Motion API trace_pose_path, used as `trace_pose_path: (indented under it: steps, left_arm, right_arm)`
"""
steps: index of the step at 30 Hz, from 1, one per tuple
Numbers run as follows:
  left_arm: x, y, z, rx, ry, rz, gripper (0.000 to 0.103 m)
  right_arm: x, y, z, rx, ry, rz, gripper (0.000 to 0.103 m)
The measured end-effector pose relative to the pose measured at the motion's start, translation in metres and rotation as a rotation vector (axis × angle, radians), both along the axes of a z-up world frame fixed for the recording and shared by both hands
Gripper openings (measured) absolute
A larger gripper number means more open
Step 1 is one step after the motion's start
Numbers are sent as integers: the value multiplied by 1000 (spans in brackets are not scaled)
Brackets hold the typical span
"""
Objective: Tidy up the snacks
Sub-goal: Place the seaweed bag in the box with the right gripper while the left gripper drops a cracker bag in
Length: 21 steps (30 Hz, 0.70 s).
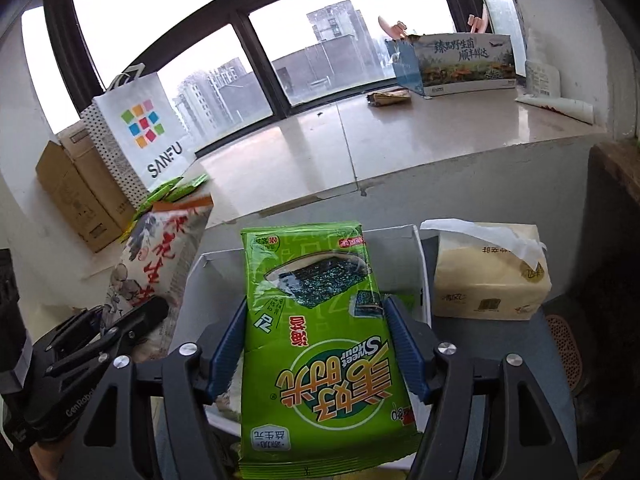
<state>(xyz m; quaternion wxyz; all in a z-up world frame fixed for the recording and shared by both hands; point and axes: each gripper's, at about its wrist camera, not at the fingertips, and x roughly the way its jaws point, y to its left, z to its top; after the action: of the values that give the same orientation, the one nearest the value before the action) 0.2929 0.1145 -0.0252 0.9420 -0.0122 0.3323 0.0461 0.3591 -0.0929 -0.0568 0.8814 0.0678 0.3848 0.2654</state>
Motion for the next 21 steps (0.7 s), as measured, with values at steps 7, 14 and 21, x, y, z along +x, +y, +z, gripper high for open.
trace_pose_path:
  steps: [7, 14, 21]
  left_arm:
    - [3, 12, -7, -8, 29, 29, 103]
    - [-21, 17, -6, -58, -2, 41, 103]
    - [-75, 5, 7, -147, -60, -4, 103]
  right_arm:
    - [12, -2, -12, -11, 13, 15, 103]
    - [-2, -15, -8, -7, -16, 37, 103]
    - [-53, -38, 19, 48, -159, 80, 103]
